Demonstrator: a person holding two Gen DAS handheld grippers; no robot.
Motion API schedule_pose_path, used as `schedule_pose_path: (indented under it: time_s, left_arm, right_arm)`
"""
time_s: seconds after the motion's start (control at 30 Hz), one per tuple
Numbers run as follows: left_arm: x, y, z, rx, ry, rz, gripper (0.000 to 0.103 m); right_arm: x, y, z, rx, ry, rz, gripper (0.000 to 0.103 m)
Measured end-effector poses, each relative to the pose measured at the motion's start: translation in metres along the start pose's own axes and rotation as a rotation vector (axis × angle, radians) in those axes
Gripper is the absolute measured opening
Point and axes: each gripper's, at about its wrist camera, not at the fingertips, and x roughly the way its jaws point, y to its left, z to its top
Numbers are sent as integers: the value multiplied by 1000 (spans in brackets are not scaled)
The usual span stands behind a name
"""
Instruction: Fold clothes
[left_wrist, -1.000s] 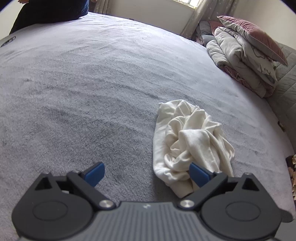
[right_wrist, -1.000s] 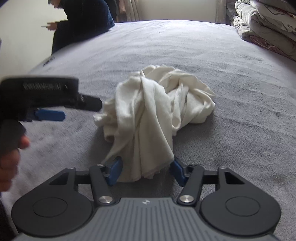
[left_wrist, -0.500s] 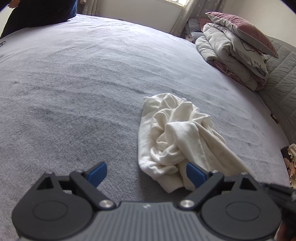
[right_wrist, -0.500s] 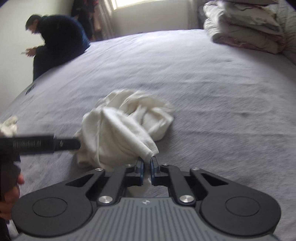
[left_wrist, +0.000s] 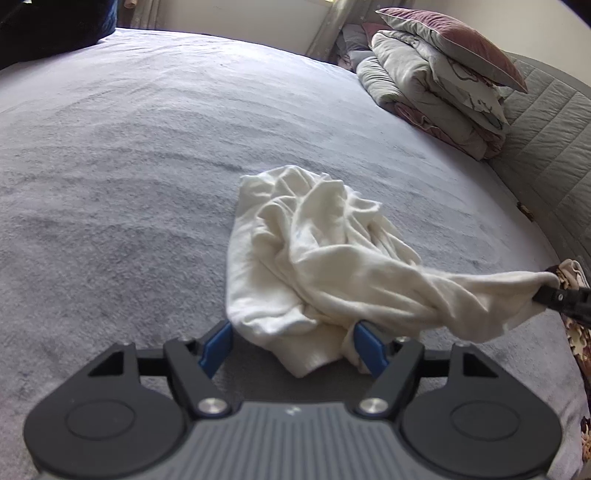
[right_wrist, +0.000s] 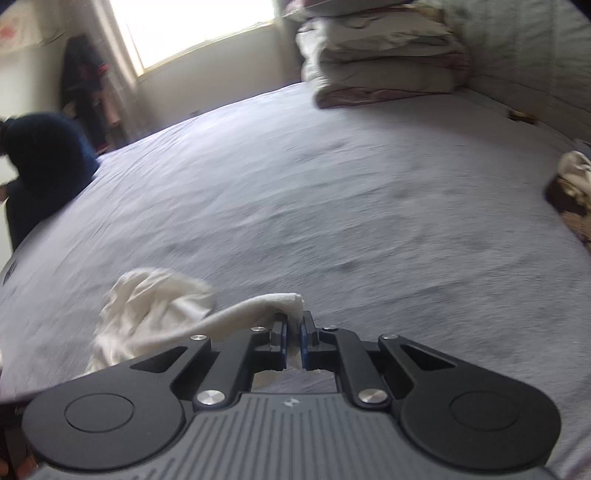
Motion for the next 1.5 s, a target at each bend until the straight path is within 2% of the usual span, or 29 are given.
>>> schedule_pose_path:
  time_s: [0.17, 0.37, 0.47, 0.53, 0.57, 0.87, 1.17, 1.37, 1.5]
  left_arm:
    - [2, 1, 0, -4, 2, -2, 69]
    - [4, 4, 2, -28, 5, -8, 69]
    - [5, 3, 2, -30, 8, -6, 69]
    - [4, 2, 2, -25, 9, -4, 69]
    - [4, 2, 2, -24, 10, -2, 69]
    - [4, 2, 2, -20, 19, 13, 69]
    - [7, 2, 1, -31, 20, 20, 69]
    - [12, 1, 7, -27, 26, 8, 69]
    - [19, -3, 12, -8, 30, 1, 69]
  right_arm:
    - [-1, -32, 9, 60, -23, -93, 8]
    - [2, -47, 6, 110, 13, -87, 11]
    - [5, -38, 2, 75, 30, -86, 16]
    - [7, -32, -1, 42, 37, -88, 34]
    - [8, -29, -1, 24, 38, -91, 36]
    - [11, -5, -7, -143, 29, -120, 41]
    - [19, 12, -14, -172, 72, -46, 45]
    - [40, 47, -20, -249, 143, 105, 53]
    - [54, 81, -31, -372, 164, 176, 56]
